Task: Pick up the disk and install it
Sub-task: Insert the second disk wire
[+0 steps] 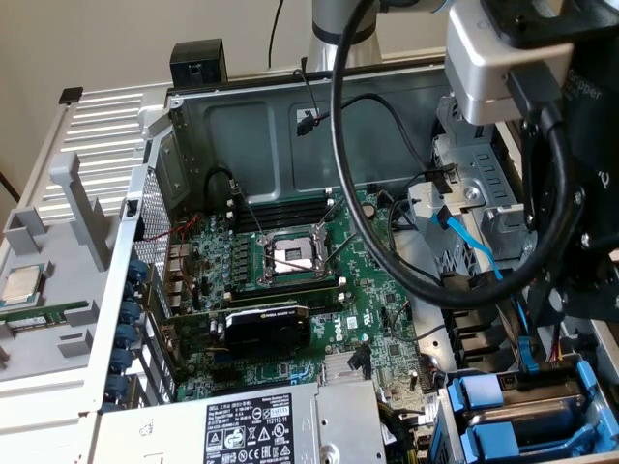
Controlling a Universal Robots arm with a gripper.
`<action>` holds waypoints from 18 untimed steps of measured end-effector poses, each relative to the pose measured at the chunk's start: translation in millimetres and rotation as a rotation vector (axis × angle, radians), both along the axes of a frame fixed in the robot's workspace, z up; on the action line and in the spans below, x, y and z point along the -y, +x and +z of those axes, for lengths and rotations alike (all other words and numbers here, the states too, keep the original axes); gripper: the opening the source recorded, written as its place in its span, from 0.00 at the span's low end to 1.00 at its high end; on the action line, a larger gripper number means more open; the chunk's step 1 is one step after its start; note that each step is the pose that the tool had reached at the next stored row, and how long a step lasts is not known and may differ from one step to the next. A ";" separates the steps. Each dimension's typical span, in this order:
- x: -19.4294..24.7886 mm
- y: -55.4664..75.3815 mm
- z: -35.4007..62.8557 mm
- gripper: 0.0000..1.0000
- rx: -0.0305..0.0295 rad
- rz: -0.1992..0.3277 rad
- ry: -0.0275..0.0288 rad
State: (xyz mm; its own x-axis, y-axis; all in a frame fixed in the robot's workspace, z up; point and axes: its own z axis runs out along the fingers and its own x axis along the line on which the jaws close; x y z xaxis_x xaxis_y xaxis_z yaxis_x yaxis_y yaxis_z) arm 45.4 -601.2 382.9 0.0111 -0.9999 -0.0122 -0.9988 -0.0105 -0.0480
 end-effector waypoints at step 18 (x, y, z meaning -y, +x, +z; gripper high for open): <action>0.0 0.0 -0.1 0.11 0.0000 0.327 0.0002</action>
State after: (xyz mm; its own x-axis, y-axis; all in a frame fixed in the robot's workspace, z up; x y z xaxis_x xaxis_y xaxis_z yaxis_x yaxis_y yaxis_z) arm 45.5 -601.2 382.8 0.3313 -0.9434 -0.0124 -0.9426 -0.3304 -0.0480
